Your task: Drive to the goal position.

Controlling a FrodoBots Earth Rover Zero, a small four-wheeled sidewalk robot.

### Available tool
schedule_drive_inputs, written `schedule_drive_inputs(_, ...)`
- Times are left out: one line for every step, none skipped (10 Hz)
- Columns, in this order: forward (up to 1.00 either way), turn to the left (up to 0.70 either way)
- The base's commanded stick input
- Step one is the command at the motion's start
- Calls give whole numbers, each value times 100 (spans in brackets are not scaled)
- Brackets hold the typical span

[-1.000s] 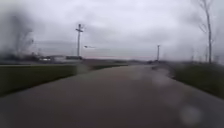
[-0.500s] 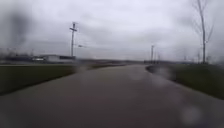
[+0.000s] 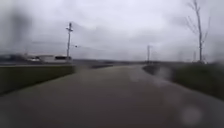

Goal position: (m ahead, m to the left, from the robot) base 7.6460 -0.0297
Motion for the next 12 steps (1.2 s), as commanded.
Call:
schedule_drive_inputs(50, -51)
schedule_drive_inputs(50, -51)
schedule_drive_inputs(50, -51)
schedule_drive_inputs(50, -51)
schedule_drive_inputs(50, -51)
schedule_drive_inputs(50, -51)
schedule_drive_inputs(50, -51)
schedule_drive_inputs(50, -51)
schedule_drive_inputs(50, -51)
schedule_drive_inputs(50, -51)
schedule_drive_inputs(50, -43)
schedule_drive_inputs(50, -34)
